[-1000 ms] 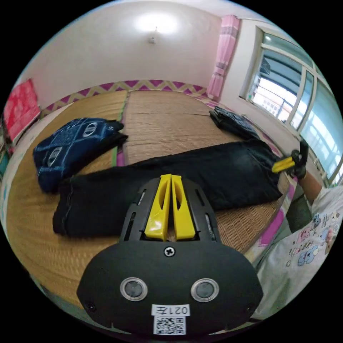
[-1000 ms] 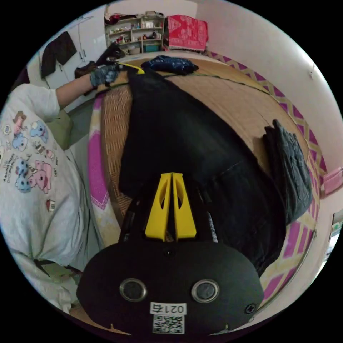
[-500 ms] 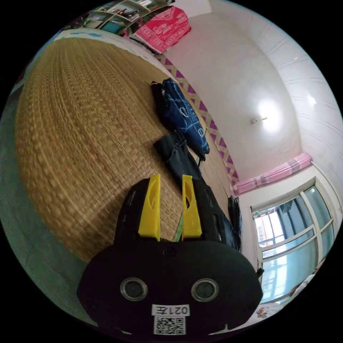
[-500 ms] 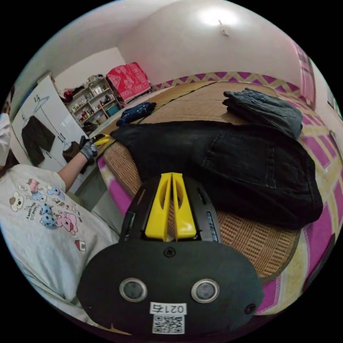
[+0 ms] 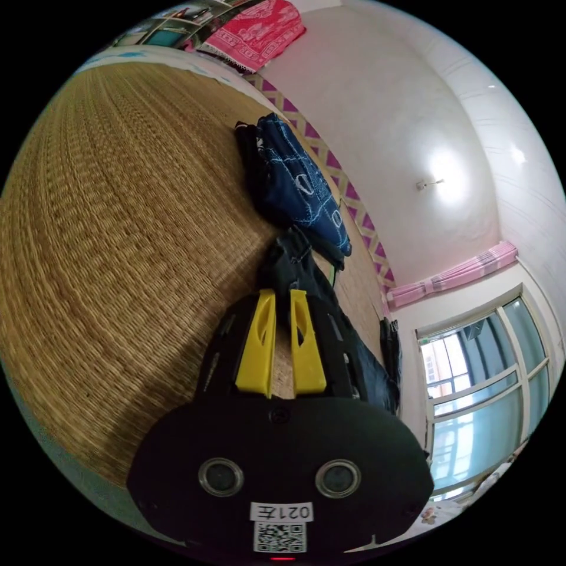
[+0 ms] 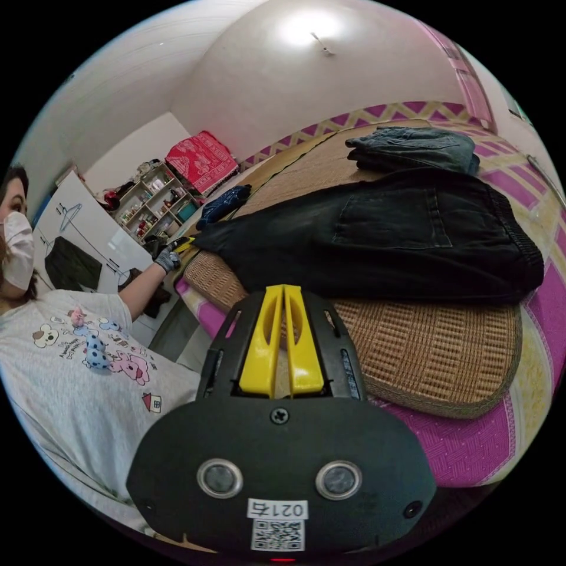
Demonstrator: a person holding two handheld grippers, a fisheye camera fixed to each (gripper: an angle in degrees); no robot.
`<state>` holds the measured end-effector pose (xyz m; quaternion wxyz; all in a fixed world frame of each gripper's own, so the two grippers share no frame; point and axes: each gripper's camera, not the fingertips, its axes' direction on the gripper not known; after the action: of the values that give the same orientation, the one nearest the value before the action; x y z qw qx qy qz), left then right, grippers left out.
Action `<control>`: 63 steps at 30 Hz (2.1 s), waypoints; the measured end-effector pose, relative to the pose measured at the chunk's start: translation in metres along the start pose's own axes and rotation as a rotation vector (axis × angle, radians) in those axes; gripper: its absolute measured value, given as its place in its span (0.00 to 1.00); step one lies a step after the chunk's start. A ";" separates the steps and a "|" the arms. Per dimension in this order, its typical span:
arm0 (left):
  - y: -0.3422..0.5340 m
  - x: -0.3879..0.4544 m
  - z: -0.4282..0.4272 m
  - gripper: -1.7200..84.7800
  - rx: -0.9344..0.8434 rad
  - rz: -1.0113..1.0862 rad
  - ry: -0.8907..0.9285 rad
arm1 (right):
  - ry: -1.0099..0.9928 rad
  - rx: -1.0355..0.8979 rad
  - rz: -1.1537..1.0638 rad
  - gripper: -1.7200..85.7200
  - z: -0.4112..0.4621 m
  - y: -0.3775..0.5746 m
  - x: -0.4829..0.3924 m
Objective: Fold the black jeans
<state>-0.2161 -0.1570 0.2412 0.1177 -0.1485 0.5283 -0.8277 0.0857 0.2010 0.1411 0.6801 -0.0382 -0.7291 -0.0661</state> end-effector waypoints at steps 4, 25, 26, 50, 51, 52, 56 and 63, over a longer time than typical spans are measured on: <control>0.022 0.066 -0.013 0.03 0.032 0.178 -0.034 | 0.014 0.004 -0.006 0.01 -0.018 0.007 0.010; 0.494 0.368 0.280 0.02 -0.316 1.093 -0.100 | -0.068 0.157 0.115 0.01 -0.113 0.067 0.088; 0.498 0.371 0.275 0.02 -0.293 1.103 -0.097 | -0.064 0.162 0.122 0.01 -0.117 0.069 0.092; 0.551 0.272 0.215 0.01 -0.461 0.984 0.262 | -0.042 0.460 0.810 0.20 -0.193 -0.002 0.284; 0.546 0.264 0.206 0.01 -0.452 0.968 0.266 | -0.053 0.453 0.819 0.20 -0.191 -0.005 0.288; 0.542 0.258 0.199 0.01 -0.442 0.953 0.267 | -0.086 0.444 0.824 0.20 -0.188 -0.012 0.297; 0.530 0.243 0.183 0.01 -0.423 0.918 0.266 | -0.190 0.385 0.811 0.18 -0.175 -0.031 0.320; 0.510 0.216 0.175 0.01 -0.434 0.831 0.275 | -0.267 0.314 0.688 0.10 -0.147 -0.055 0.305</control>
<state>-0.3326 -0.5915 -0.1271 0.3336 0.1647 0.7138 -0.5934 0.2003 0.1142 0.4523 0.5595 -0.1839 -0.7569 0.2833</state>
